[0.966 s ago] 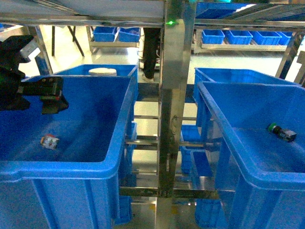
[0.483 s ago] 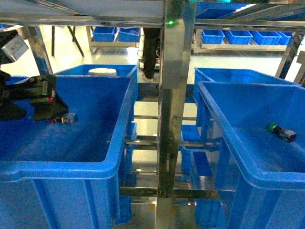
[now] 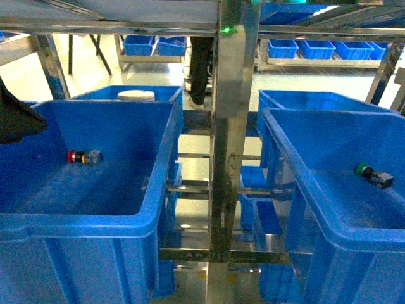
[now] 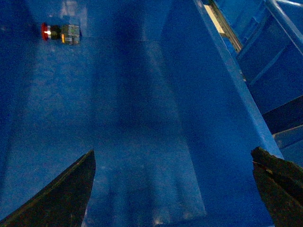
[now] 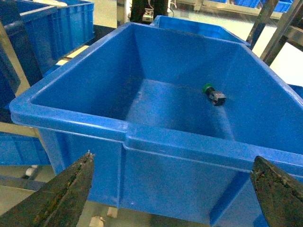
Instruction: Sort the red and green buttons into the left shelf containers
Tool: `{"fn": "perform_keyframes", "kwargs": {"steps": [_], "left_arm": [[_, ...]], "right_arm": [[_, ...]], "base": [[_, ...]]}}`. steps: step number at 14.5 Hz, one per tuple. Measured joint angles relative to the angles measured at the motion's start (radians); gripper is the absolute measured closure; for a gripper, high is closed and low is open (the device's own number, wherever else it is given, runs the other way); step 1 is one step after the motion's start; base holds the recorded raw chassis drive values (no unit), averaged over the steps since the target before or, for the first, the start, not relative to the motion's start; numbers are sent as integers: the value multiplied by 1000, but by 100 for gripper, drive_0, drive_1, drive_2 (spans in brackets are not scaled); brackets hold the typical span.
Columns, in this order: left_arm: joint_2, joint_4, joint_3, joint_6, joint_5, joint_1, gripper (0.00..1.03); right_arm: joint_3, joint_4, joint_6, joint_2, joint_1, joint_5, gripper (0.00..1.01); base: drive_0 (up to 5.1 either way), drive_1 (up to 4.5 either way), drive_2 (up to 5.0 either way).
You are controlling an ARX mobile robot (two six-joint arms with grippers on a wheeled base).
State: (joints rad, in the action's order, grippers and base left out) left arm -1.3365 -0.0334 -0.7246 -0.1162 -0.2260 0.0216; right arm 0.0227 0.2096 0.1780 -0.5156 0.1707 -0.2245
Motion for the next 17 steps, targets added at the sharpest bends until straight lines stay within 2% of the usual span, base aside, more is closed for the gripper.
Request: {"fn": "perform_keyframes", "kwargs": {"steps": [2,4,5,6,7,9,11,12,13,14,15,17], "left_arm": [[105,6,53,-8,19,-30,5],[283,49,131,-21,94,-36,5],[360,32,161,-35,121,-36,5],[500,-33,215,-48,178,-45,5],[591,-90,239,-89,209,-58,5],[666,-73,249,-138,215,-89,5],[657,-61,253,-142,220,-85,5],[681,147,338,-86,218,-48,15],[742,316,449,19,232,-19,31],[773,364,490,64,230,-19,46],[797,369,514,82,227,-24,59],[847,362,573,98,227,-23,86]], "right_arm": [[0,0,0,0,0,0,3],[0,0,0,0,0,0,3],[0,0,0,0,0,0,3],[0,0,0,0,0,0,3],[0,0,0,0,0,0,3],[0,0,0,0,0,0,3],[0,0,0,0,0,0,3],[-15,130,-25,-33,-13,26,8],[-24,327,-100,-14,-39,95,25],[-24,291,-134,76,-88,150,40],[-23,229,-149,134,-165,203,53],[-13,102,-160,218,-175,222,80]], "base": [[0,0,0],[0,0,0],[0,0,0],[0,0,0],[0,0,0],[0,0,0],[0,0,0],[0,0,0],[0,0,0],[0,0,0],[0,0,0],[0,0,0]]}}
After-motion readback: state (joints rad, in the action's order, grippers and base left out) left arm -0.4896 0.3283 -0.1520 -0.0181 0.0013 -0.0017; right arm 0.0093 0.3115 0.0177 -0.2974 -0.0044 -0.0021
